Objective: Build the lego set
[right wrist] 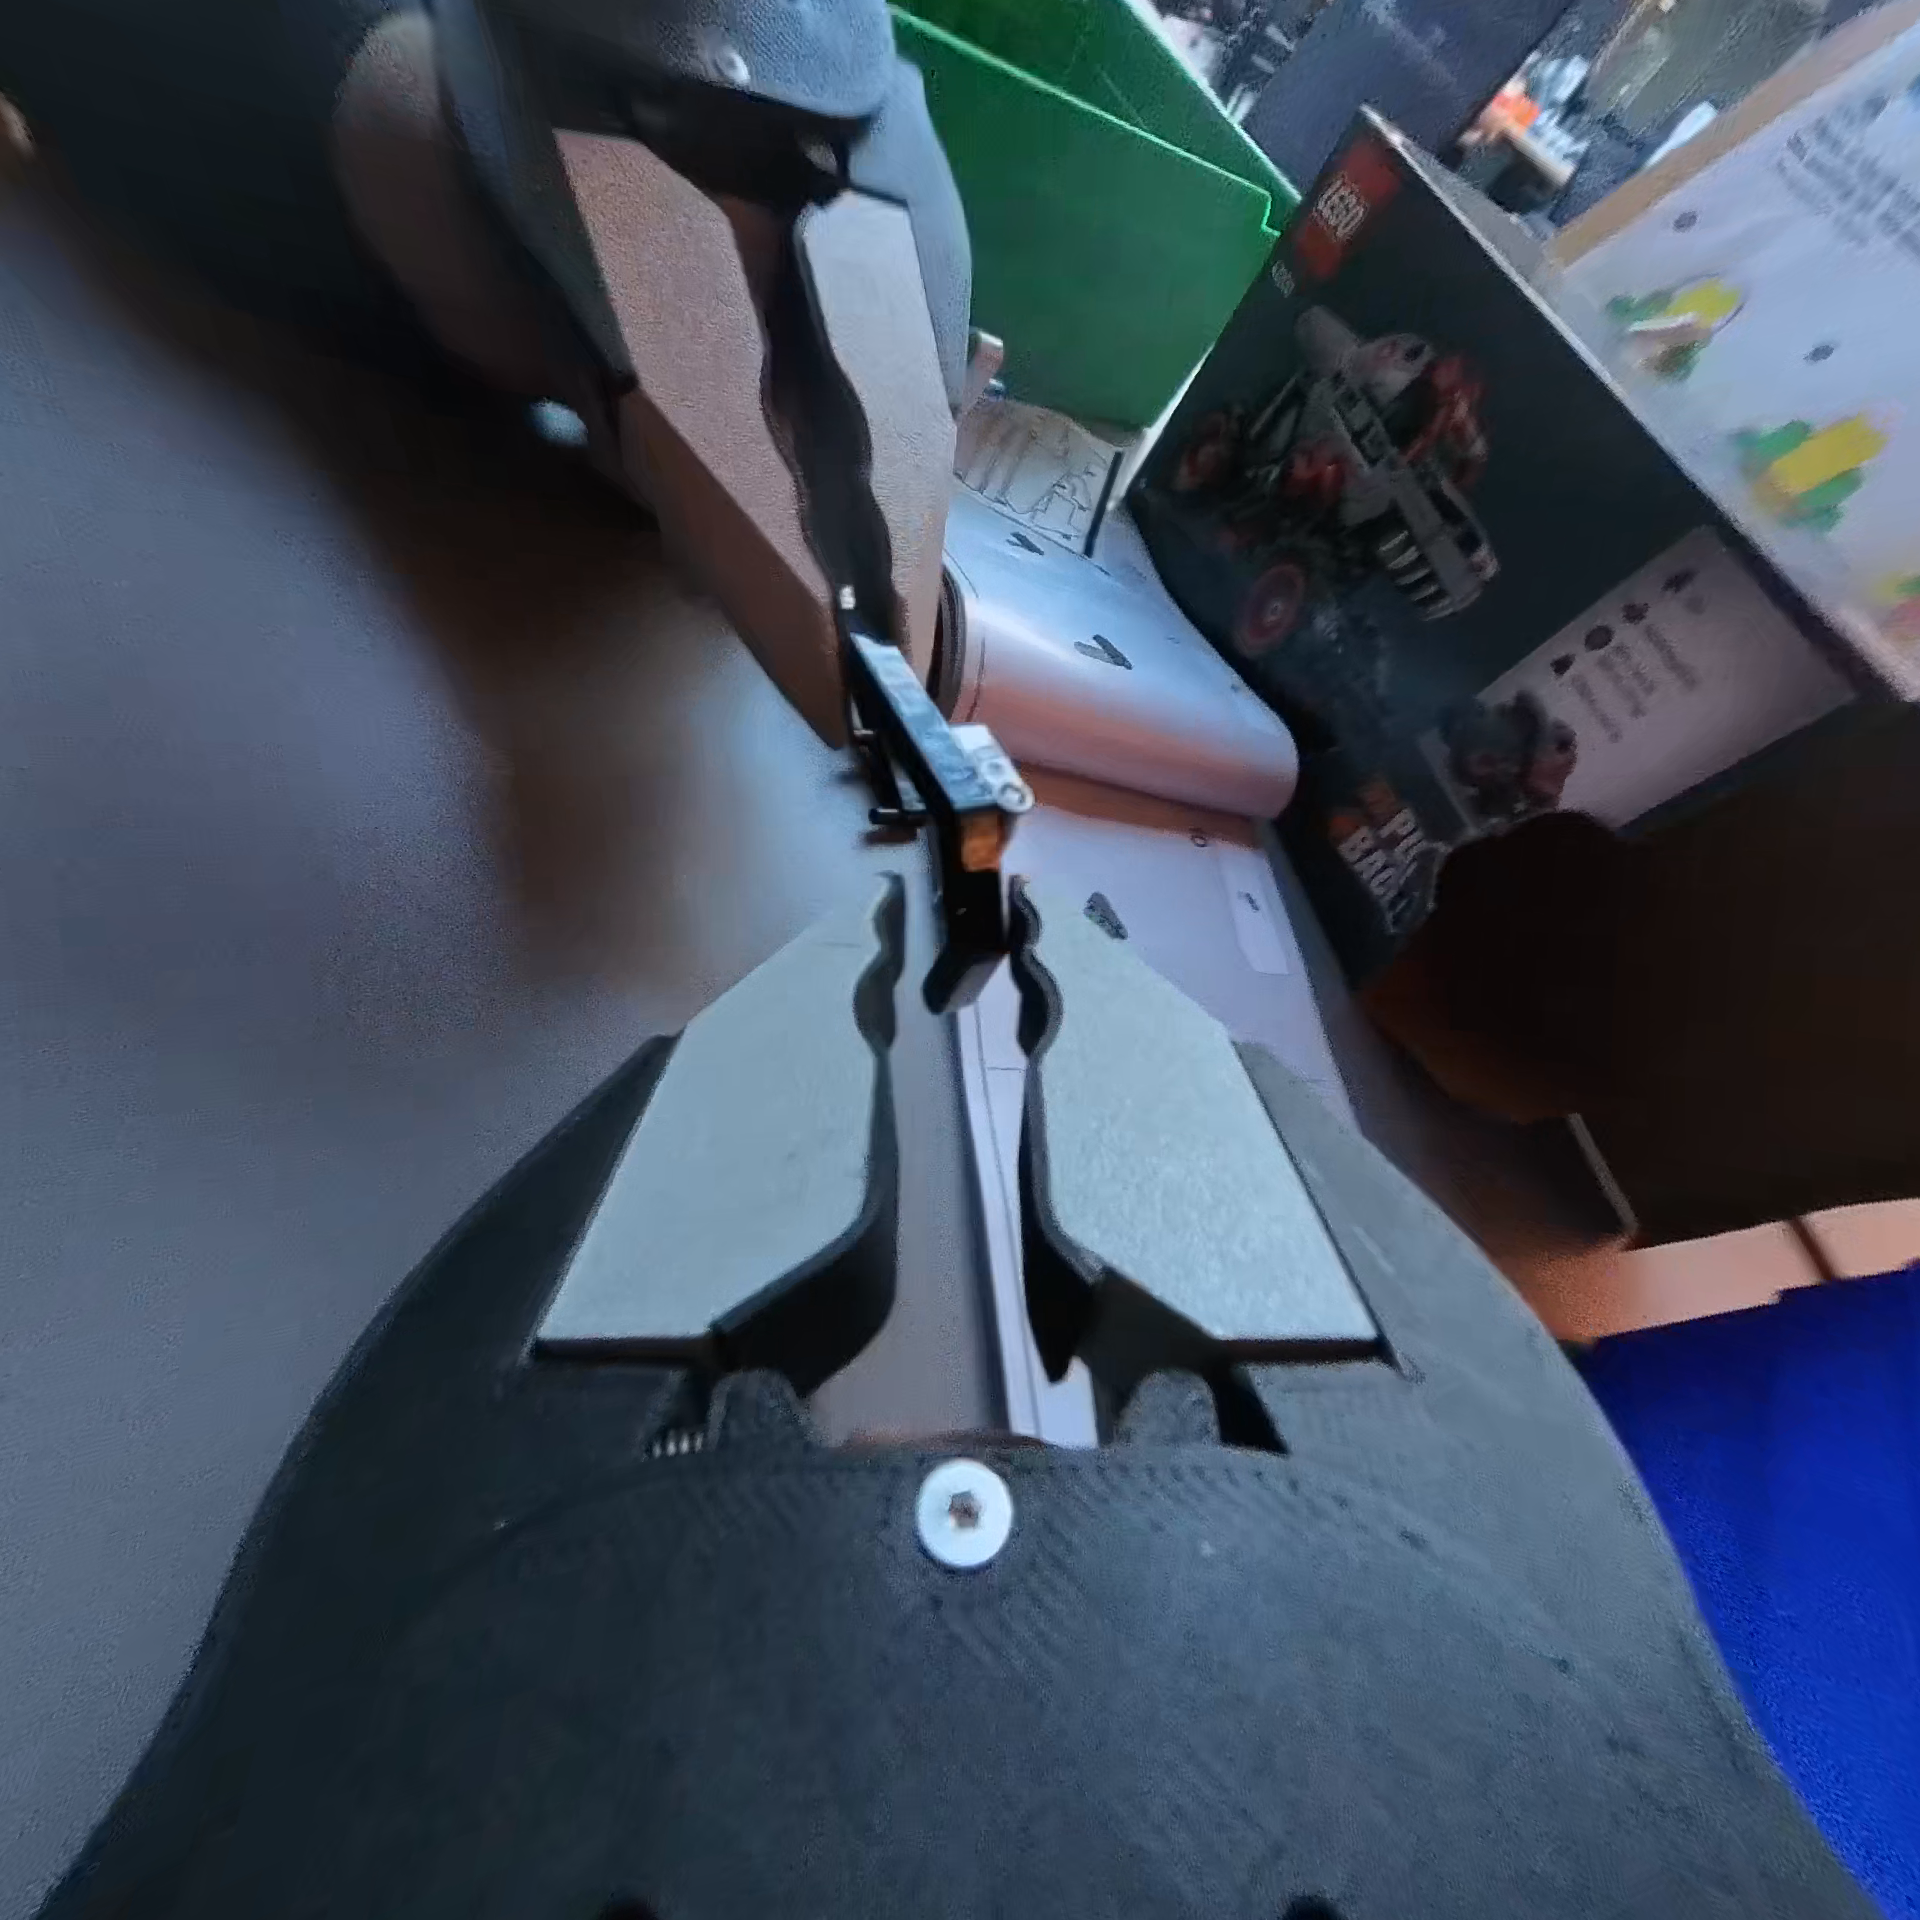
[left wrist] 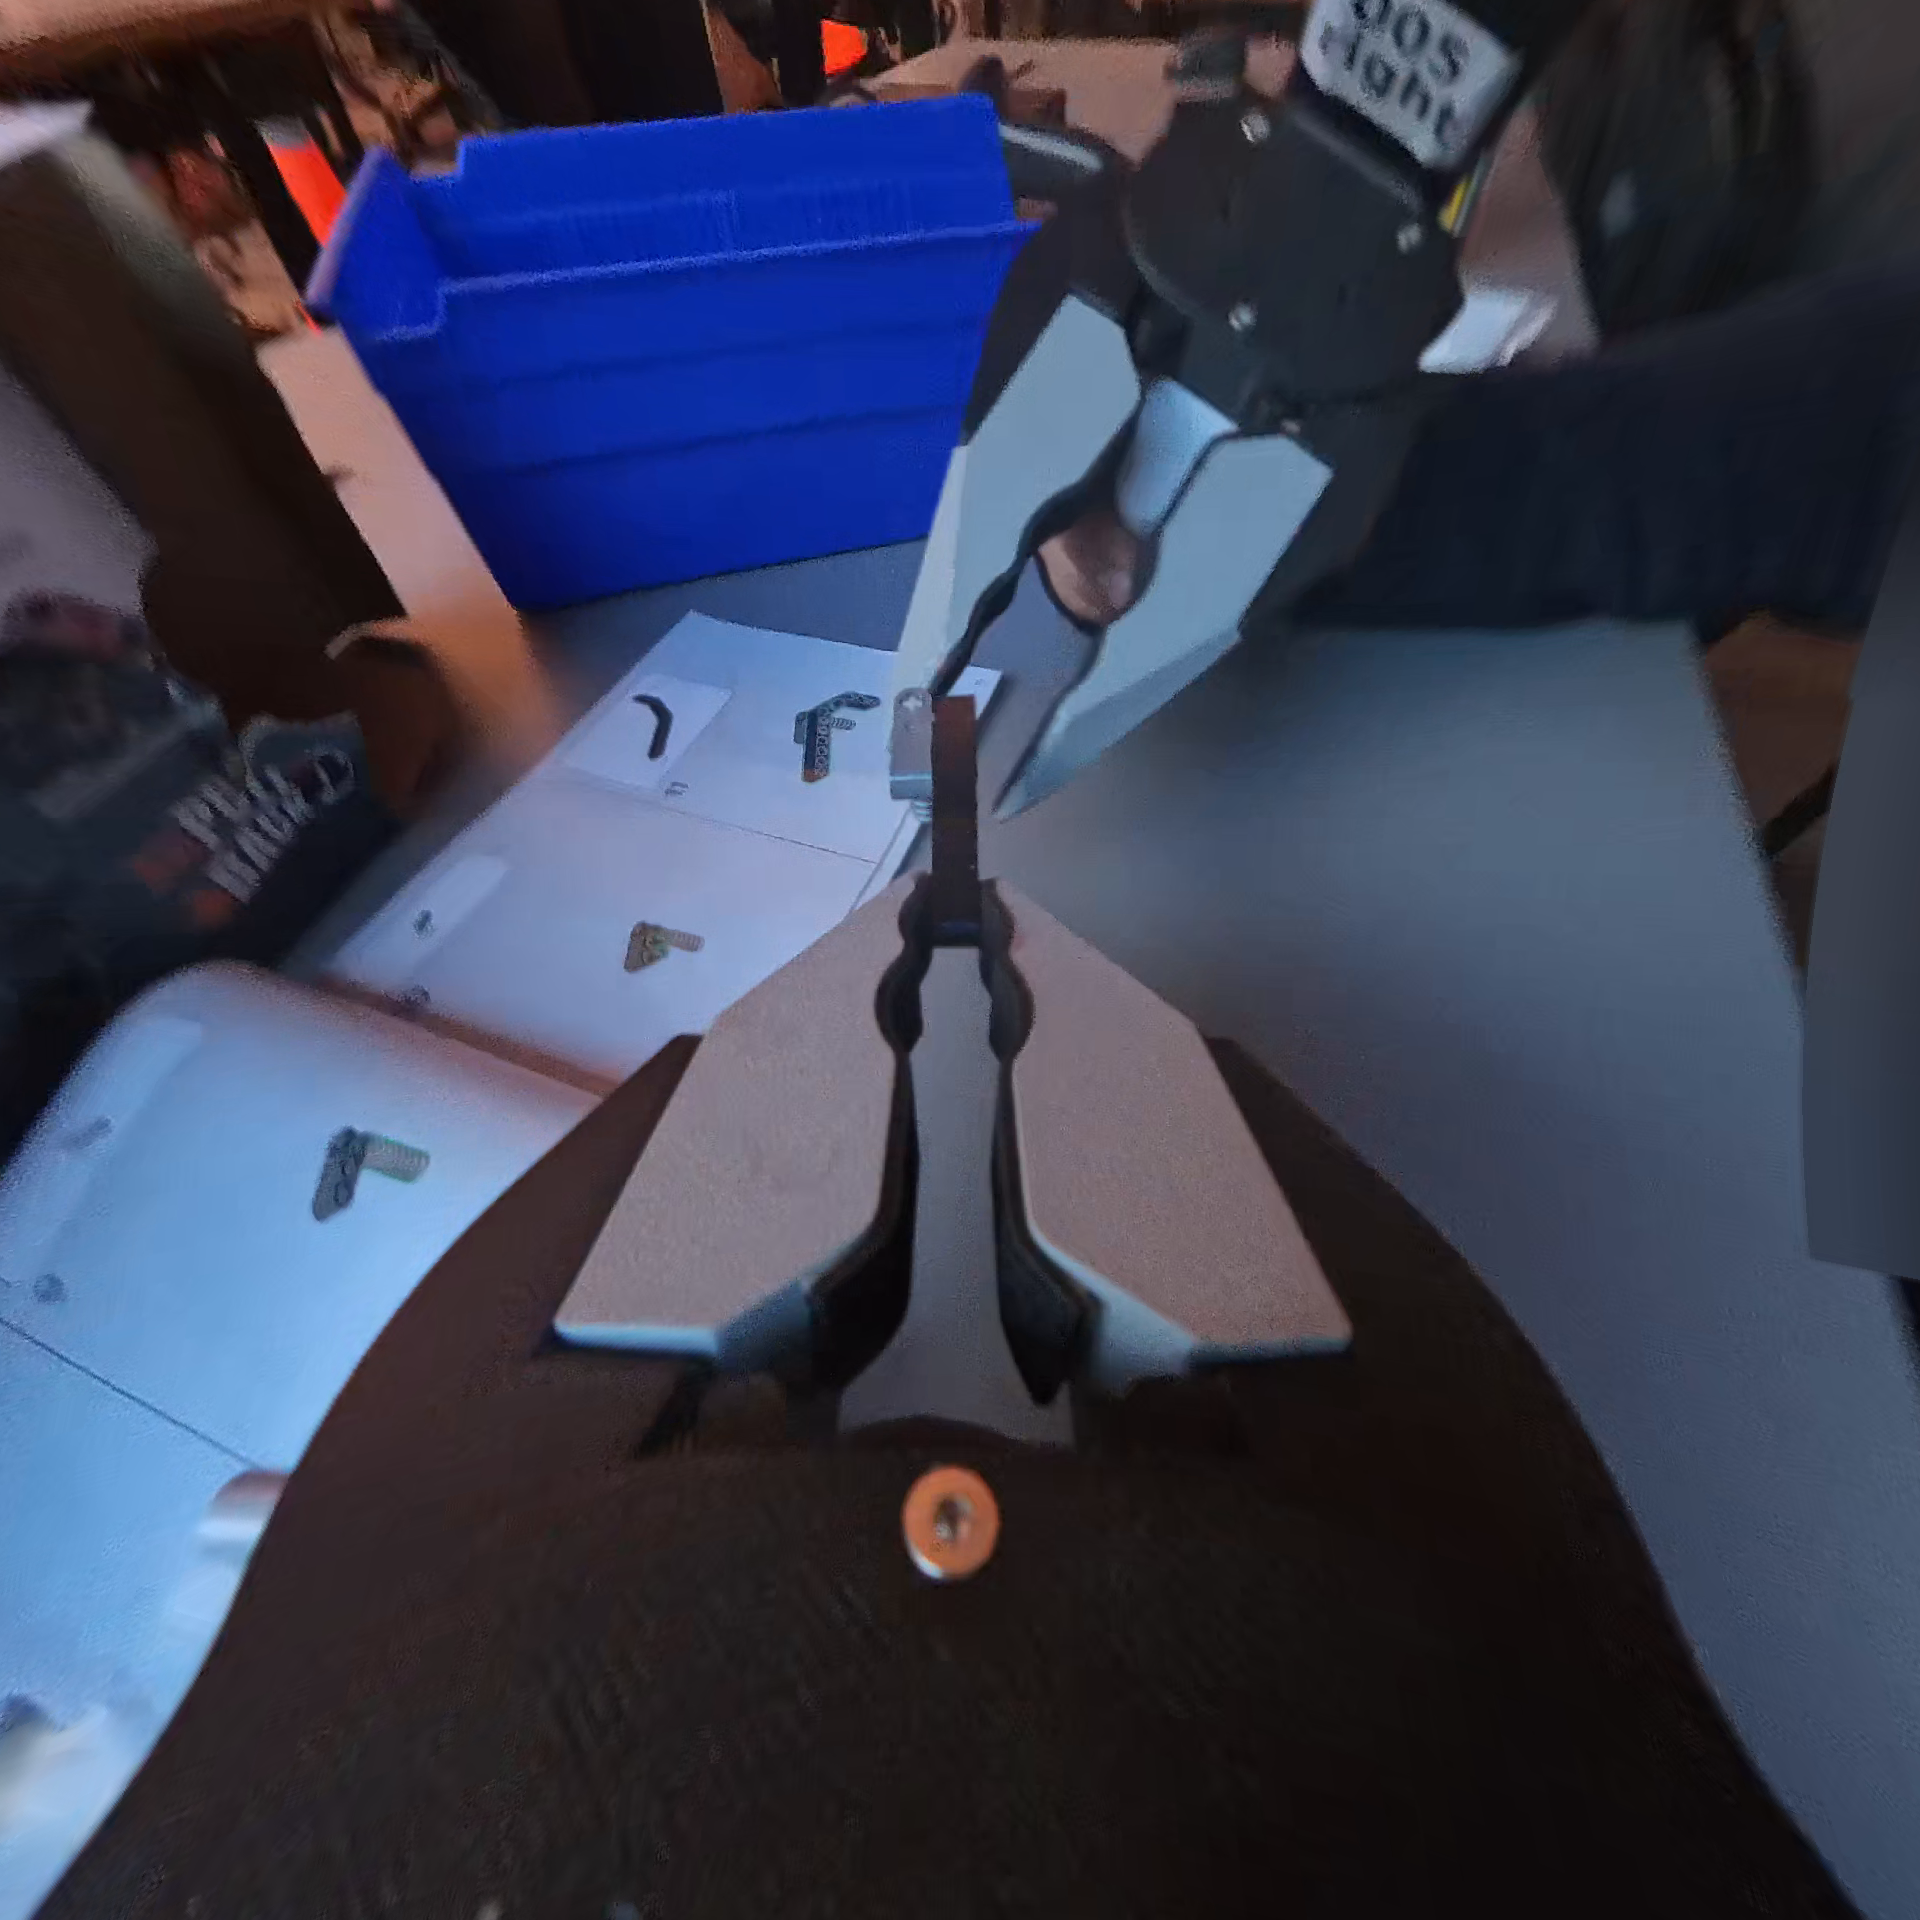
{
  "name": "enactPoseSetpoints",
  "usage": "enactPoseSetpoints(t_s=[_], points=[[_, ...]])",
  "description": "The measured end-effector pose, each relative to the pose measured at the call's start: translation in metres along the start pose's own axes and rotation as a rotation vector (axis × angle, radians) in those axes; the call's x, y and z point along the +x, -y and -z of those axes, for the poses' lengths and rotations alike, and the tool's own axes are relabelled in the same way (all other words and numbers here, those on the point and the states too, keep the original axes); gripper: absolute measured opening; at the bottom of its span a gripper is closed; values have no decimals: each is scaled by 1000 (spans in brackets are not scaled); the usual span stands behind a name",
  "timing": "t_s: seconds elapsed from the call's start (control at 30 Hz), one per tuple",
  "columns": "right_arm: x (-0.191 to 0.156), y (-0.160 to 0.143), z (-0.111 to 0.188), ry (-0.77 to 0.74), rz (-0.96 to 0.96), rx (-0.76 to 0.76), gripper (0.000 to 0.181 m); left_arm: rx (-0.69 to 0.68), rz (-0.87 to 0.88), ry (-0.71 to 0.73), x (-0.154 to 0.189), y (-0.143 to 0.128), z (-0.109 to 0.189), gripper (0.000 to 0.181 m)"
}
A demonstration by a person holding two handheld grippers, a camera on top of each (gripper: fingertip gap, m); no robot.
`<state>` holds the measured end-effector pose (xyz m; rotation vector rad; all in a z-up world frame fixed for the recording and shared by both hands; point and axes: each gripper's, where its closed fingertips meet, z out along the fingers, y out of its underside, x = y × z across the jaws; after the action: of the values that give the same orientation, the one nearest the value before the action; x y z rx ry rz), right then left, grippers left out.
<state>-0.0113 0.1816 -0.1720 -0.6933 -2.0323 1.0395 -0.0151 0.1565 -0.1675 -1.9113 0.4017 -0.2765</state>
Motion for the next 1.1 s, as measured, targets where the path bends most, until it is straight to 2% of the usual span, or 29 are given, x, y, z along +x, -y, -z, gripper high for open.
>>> enactPoseSetpoints(t_s=[0.03,0.13,0.2,0.27,0.53,0.63,0.73,1.1], points=[[2,1,2,16,-43,15,24,13,71,-14,-5,1,2,5],[14,-1,8,15,-132,38,26,18,215,-26,-16,-2,6,6],[28,-12,9,-45,-172,-1,24,29,296,-64,-17,-1,8,6],[29,-17,7,-36,-207,-22,27,63,361,-113,-15,5,11,5],[16,1,10,73,-278,91,28,106,443,-170,-14,12,17,6],[14,2,10,92,-298,92,32,128,466,-208,-12,16,19,6],[8,7,10,127,-296,113,36,194,517,-306,-5,27,25,6],[5,3,7,120,-271,84,39,262,610,-378,-9,37,34,6]])
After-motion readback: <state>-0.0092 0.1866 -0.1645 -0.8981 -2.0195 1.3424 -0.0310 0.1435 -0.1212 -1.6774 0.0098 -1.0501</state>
